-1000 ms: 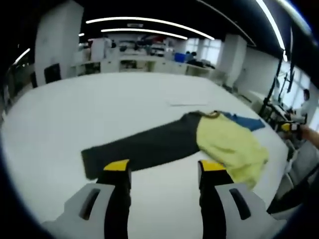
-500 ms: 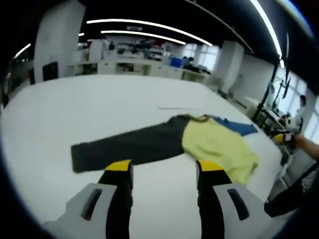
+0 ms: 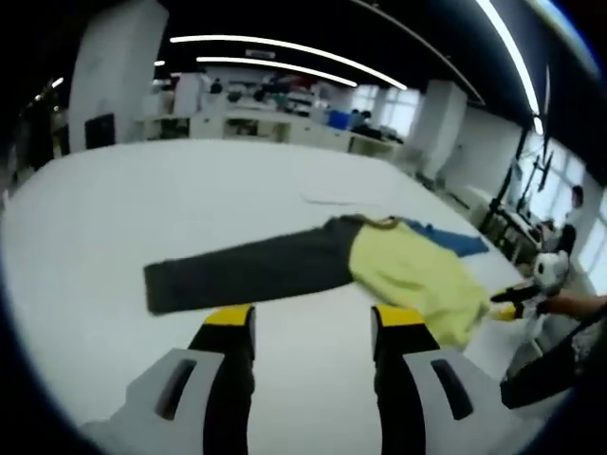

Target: Fold the garment on the visible template until the final outline fits inside the template.

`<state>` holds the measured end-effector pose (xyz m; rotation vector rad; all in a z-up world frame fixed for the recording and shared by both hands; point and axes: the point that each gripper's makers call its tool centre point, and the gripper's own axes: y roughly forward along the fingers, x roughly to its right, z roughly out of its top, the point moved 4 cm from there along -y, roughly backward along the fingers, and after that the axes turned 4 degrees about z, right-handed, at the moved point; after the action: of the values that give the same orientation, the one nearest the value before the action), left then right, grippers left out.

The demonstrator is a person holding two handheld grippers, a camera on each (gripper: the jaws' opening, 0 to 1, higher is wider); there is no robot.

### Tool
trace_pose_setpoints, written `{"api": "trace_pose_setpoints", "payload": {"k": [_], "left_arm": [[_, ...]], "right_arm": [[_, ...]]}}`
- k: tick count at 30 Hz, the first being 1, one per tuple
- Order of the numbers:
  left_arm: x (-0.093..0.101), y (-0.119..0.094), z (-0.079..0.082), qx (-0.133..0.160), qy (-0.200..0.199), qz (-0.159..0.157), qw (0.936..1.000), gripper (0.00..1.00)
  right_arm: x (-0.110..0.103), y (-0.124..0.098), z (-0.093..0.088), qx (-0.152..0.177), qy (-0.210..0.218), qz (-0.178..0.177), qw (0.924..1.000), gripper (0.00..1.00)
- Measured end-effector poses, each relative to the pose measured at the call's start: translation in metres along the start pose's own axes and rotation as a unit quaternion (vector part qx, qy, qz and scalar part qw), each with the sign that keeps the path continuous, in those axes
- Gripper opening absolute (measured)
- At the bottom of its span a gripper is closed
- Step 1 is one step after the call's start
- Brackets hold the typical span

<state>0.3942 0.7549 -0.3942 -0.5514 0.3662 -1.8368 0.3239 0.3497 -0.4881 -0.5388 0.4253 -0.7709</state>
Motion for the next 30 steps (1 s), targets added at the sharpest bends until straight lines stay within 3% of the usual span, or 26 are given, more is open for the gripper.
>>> {"api": "trace_pose_setpoints", "payload": {"k": [3, 6, 10, 15, 18, 23, 30], "left_arm": [[-0.004, -0.005, -0.003, 0.0, -0.004, 0.003, 1.0, 0.45], [-0.006, -0.01, -0.006, 0.002, -0.012, 0.005, 0.9999, 0.45], [-0.01, -0.013, -0.011, 0.007, -0.021, 0.008, 0.9997, 0.45], [-0.012, -0.014, -0.019, 0.014, -0.039, 0.01, 0.9991, 0.44], [-0.012, -0.015, -0.023, 0.017, -0.049, 0.011, 0.9986, 0.43], [-0.012, -0.02, -0.028, 0.021, -0.063, 0.015, 0.9977, 0.43], [-0.018, -0.027, -0.031, 0.026, -0.076, 0.024, 0.9965, 0.42]], "right_arm": [[0.002, 0.006, 0.005, 0.002, 0.013, -0.002, 0.9999, 0.22], [0.006, 0.002, 0.011, 0.002, 0.015, -0.014, 0.9998, 0.0], [0.008, -0.009, 0.027, 0.009, 0.035, 0.004, 0.9993, 0.0], [0.014, -0.015, 0.071, 0.011, 0.056, 0.041, 0.9975, 0.0], [0.022, -0.002, 0.092, -0.004, 0.053, 0.051, 0.9973, 0.0], [0.028, 0.026, 0.11, -0.041, 0.064, 0.068, 0.9948, 0.0], [0.037, 0.073, 0.118, -0.081, 0.047, 0.072, 0.993, 0.0]]}}
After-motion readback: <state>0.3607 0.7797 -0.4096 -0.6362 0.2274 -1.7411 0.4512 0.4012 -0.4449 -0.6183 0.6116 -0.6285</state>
